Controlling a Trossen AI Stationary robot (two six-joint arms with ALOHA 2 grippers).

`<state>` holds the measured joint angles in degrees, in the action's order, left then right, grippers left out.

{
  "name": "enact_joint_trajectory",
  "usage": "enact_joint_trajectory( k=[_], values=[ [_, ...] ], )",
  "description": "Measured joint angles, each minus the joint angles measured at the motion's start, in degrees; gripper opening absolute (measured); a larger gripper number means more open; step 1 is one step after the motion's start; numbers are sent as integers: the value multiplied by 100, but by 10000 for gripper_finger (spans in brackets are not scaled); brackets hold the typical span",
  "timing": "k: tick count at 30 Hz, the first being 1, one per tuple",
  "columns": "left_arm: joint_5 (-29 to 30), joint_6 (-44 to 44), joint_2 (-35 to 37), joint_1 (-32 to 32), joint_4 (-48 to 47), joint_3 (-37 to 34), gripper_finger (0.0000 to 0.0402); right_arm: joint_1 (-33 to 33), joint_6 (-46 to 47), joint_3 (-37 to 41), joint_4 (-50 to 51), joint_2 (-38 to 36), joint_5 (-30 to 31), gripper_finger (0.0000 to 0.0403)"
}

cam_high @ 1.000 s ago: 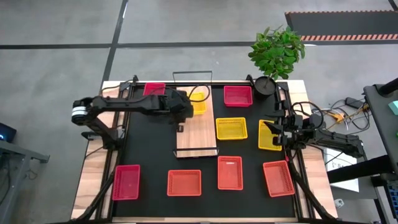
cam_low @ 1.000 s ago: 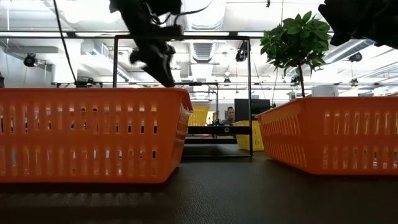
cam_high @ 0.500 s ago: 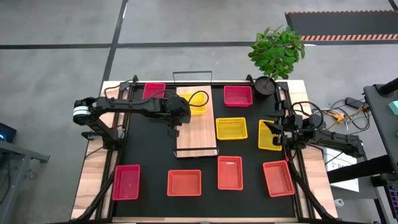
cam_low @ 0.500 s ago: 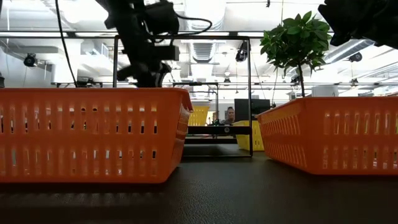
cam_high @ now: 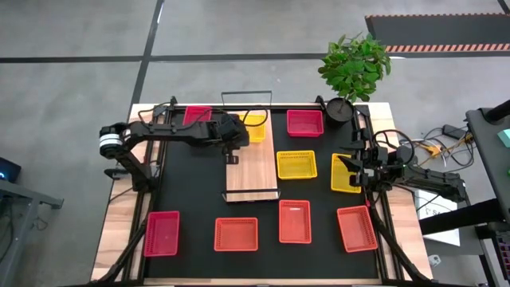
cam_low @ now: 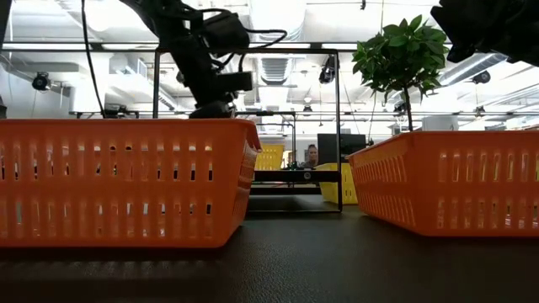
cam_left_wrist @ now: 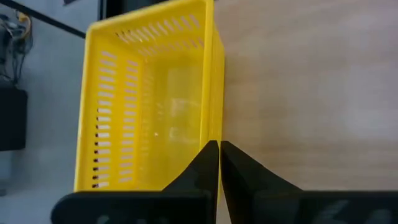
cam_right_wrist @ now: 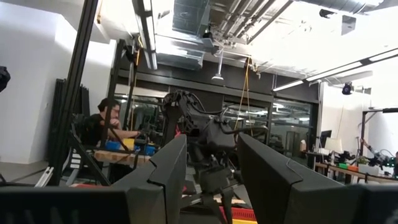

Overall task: Stack baskets on shelf by color
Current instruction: Put the left yellow bin on the shelf

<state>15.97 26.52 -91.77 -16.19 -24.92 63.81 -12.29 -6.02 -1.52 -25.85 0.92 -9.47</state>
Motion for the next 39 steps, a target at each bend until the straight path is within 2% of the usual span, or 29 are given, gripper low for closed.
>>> enact_joint_trajectory(
  k=[10, 15, 19, 21, 30, 35, 39],
  values=[
    [-2, 87, 0, -91, 668, -44, 0, 1, 2, 0, 15, -1, 1, 137],
    [-61, 114, 72, -78, 822, 148, 0, 0, 4, 0, 15, -1, 0, 137],
    [-1016, 251, 214, -44, 797, 186, 0, 2, 0, 0, 11, -1, 2, 137],
    [-1306, 245, 185, -37, 777, 111, 0, 2, -32, 0, -20, -1, 2, 137],
    [-1090, 243, 35, -174, 789, -294, 0, 2, -344, 0, -496, -6, 47, 137],
    [-796, 233, 35, -253, 1340, -493, 0, 1, -439, 0, -487, 12, 48, 137],
    [-771, 228, 28, -284, 1418, -514, 0, 2, -450, 0, -490, 31, 50, 137]
  ],
)
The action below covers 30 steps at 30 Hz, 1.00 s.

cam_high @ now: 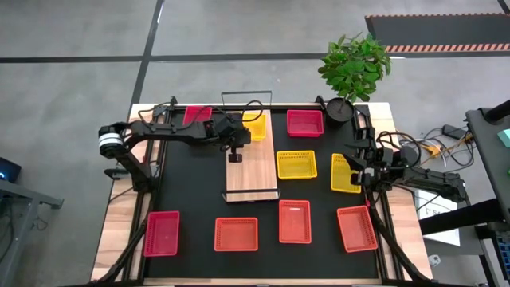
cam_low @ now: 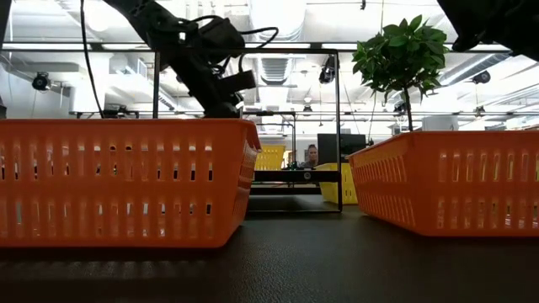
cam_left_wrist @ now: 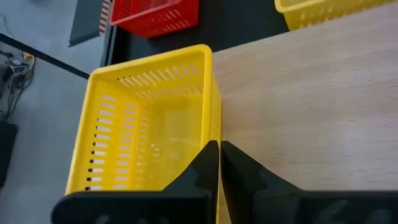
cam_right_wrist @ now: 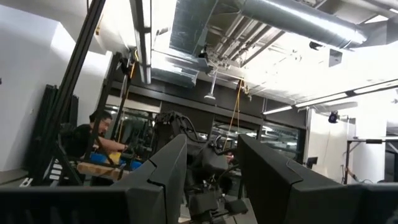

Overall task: Stack baskets on shelf by color
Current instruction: Put the left yellow bin on the shelf, then put the top right red bin on the shelf

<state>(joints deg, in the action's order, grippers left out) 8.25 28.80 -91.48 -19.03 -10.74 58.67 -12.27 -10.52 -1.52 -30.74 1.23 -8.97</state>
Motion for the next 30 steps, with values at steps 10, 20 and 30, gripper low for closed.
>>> enact_joint_trajectory(
  k=[10, 20, 30],
  values=[
    [4, -150, 50, 10, 21, 26, 0, -2, 68, 0, 7, 0, 2, 137],
    [-66, -120, 8, -4, 140, -7, 0, 0, 153, 0, 46, 2, 2, 137],
    [-70, -482, 1401, 745, 168, -56, 0, 0, 320, -2, -707, 73, -532, 122]
  ],
)
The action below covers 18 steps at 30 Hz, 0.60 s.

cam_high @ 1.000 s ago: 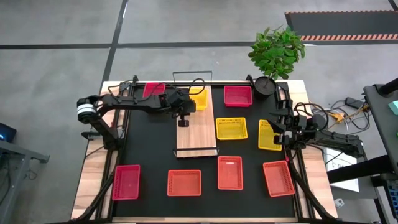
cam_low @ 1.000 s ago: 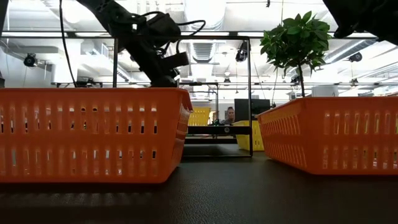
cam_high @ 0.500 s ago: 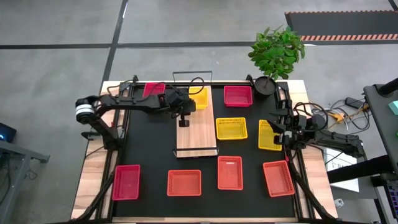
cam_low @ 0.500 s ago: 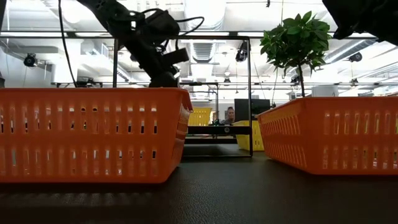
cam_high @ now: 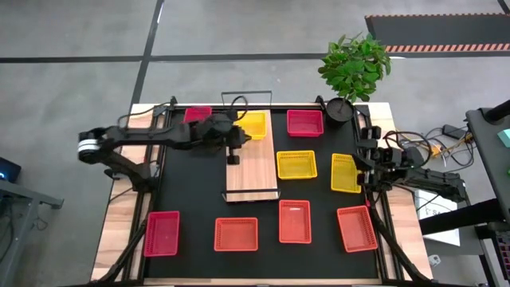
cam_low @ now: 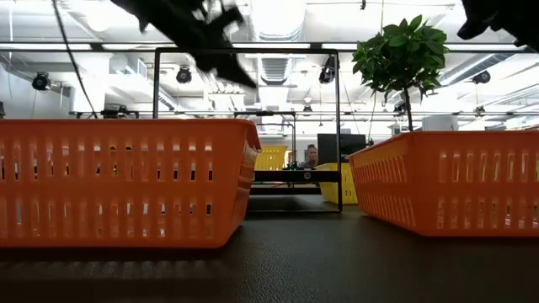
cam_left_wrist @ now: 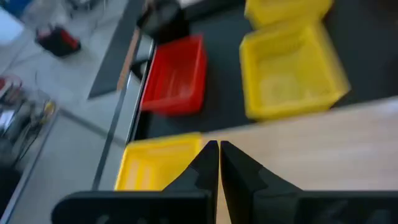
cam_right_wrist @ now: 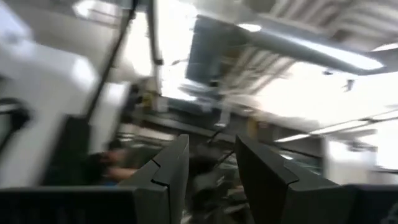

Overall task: Stack baskets on shelf by color
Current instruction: Put the top right red bin on the shelf

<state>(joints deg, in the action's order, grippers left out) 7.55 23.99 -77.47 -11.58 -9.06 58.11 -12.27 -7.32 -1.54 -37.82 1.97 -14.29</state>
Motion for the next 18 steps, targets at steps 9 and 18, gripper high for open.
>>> enact_joint_trajectory(
  k=[9, 18],
  values=[
    [28, -204, 1407, 1335, 1667, -1291, 0, 230, 517, 2, -271, 580, -546, 93],
    [183, 136, 2449, 1605, 3513, -2648, 0, 528, 158, 0, -1452, 1968, 750, 71]
  ],
)
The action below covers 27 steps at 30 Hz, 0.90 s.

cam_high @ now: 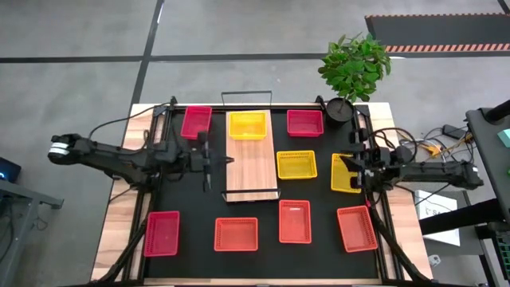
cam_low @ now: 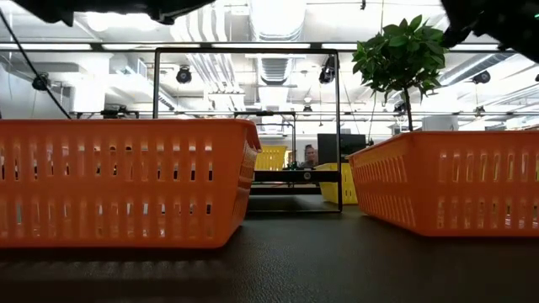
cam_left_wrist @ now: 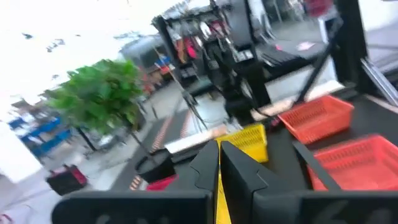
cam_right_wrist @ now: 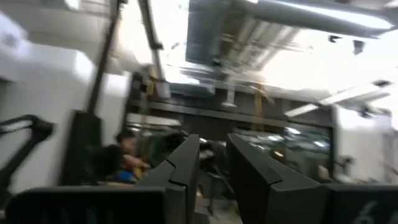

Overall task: Stack baskets on shelf by color
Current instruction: Put the top right red bin on the shelf

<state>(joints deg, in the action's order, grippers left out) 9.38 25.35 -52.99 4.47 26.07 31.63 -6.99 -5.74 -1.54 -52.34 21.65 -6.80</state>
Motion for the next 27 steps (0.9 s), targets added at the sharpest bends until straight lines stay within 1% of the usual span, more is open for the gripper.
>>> enact_joint_trajectory(
  k=[2, 5, 8, 11, 14, 16, 20, 25, 27],
  values=[
    [133, 197, 217, 2, -22, -135, 0, 1, -80, -56, -56, 368, 257, 68],
    [435, 695, 477, 2, -5, -292, 0, 1, -96, -352, -24, 955, 665, 63],
    [958, 1060, 699, 2, 60, -332, 0, -2, -197, -801, -6, 1644, 1016, 63],
    [1367, 1105, 921, 2, 47, -347, 0, -2, -417, -1373, 341, 2309, 1317, 63],
    [1400, 1103, 1135, 16, -73, -422, 0, -2, -520, -2043, 1236, 2846, 1688, 63],
    [1391, 1101, 1237, 38, -305, -430, 0, -16, -506, -2495, 2209, 3180, 1867, 63],
    [1389, 1060, 1446, 48, -600, -432, 0, -184, -77, -3563, 3719, 3702, 1886, 69],
    [1400, 1137, 1745, 48, -1055, -432, 0, -392, 179, -4639, 5751, 4390, 1881, 104],
    [1400, 1209, 1921, 48, -1265, -436, 0, -479, 158, -5058, 6204, 4613, 1880, 124]
  ],
)
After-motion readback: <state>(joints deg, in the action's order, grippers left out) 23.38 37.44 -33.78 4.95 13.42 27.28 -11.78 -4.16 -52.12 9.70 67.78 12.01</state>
